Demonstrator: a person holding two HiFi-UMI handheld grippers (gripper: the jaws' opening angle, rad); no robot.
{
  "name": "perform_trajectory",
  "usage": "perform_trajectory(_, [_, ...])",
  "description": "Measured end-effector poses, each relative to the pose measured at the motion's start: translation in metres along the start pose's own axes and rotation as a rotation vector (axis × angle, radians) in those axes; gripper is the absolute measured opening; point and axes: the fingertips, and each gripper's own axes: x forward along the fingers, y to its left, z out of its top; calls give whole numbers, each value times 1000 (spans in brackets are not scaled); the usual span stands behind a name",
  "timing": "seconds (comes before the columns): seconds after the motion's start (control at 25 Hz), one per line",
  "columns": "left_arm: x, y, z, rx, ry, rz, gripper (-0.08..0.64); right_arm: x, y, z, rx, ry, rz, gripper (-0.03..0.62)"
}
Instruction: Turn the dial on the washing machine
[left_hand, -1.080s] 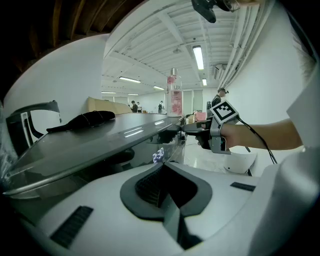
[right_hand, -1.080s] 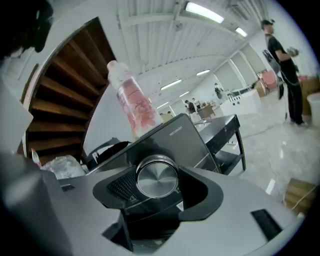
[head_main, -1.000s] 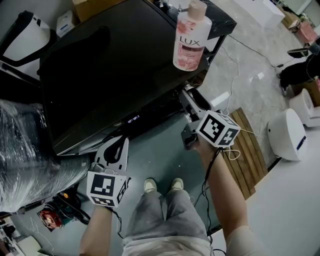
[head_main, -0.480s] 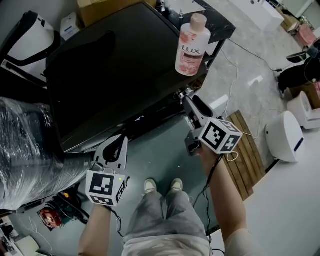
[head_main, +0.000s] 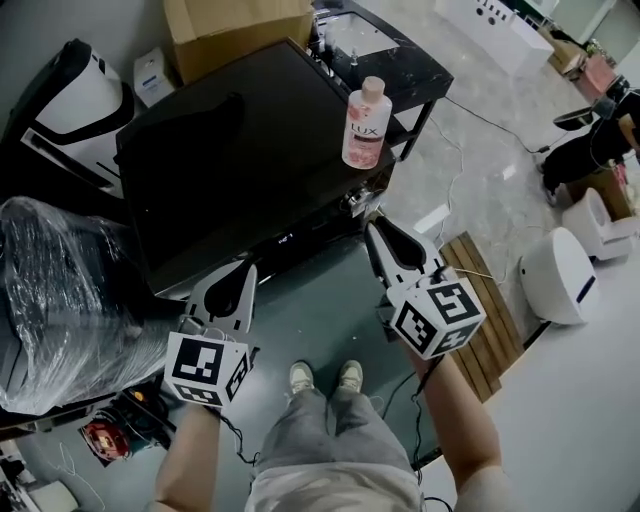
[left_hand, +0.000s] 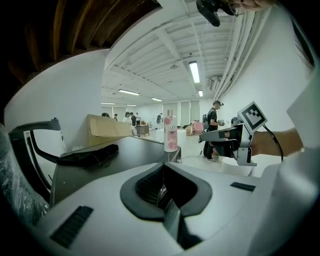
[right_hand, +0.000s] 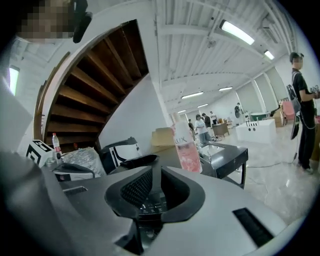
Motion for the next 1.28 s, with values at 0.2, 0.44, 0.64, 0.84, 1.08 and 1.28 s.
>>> perform_trajectory(0.2, [-30,-15,50,53,-57,-18,20,-41,48,48,-105,-32,51,59])
perform_trajectory(0.44, [-74,-27,95,89,-116,-22,20,-91,94,99,-208,-89,79,46])
perform_trajectory(0.64, [-107,-29,124,123,-160,-5,20,-124,123,127,-245,-117,94,39])
perform_trajectory(0.84, [-134,-34,149,106,-214,-17,20,-150,147,147,-288,-145,98,34])
perform_trajectory(1.08, [-163,-45,167,148,-244,-23,20,-174,171,160,-313,-156,110,29])
perform_trajectory(1.28, [-179,-57,182,126,-273,-38,20,-187,187,161,-314,-157,132,29])
